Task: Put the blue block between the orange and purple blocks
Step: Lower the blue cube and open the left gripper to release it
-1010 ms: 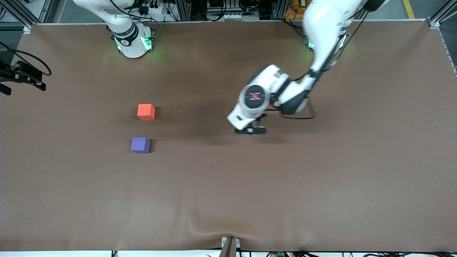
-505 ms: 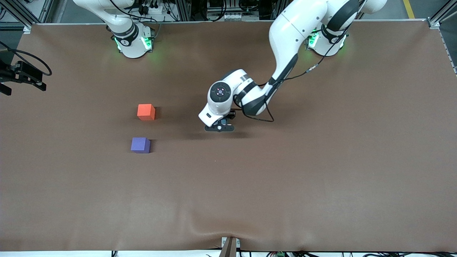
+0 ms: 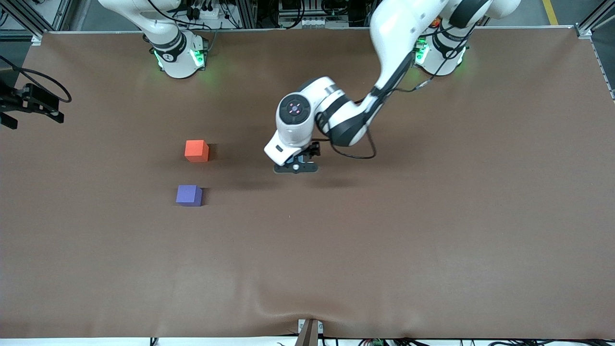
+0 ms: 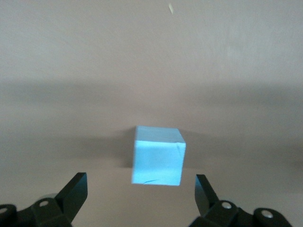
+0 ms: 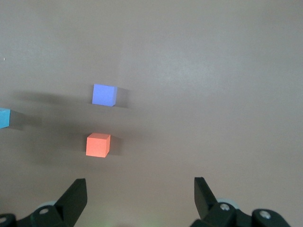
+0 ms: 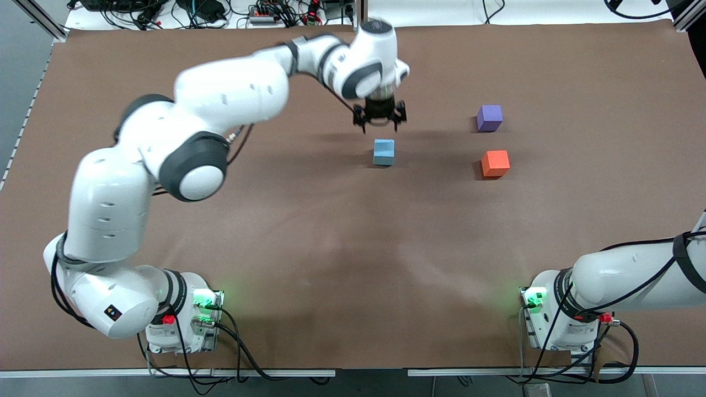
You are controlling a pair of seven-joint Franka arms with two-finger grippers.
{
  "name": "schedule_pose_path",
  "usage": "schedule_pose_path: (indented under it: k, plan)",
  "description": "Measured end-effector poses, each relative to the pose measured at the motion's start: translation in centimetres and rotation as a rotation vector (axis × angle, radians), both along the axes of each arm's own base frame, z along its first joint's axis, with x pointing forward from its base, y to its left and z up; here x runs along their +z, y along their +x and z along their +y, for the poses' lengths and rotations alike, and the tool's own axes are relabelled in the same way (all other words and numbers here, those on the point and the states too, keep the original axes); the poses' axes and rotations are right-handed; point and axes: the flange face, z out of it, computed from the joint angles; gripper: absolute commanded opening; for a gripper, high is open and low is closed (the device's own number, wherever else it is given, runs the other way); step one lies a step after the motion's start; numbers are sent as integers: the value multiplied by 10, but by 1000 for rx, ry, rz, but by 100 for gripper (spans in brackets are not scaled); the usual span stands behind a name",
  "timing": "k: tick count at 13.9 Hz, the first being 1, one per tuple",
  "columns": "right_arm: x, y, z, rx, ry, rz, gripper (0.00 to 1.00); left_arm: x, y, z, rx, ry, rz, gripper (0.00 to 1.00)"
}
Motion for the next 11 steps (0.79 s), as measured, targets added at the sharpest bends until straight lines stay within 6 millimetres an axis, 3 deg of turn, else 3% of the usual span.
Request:
schedule_pose_path:
  k: [3,5,8,11]
  plan:
    - [-28,13,3,7,0,51,100,89,29,63,66,35,3,100]
    - [-49,24,13,23,6,81,100,127,44,109,86,58,12,100]
    - [-70,33,60,23,109,120,100,152,70,190,49,77,29,100]
    - [-96,38,132,33,156,155,100,164,93,288,-29,71,32,100]
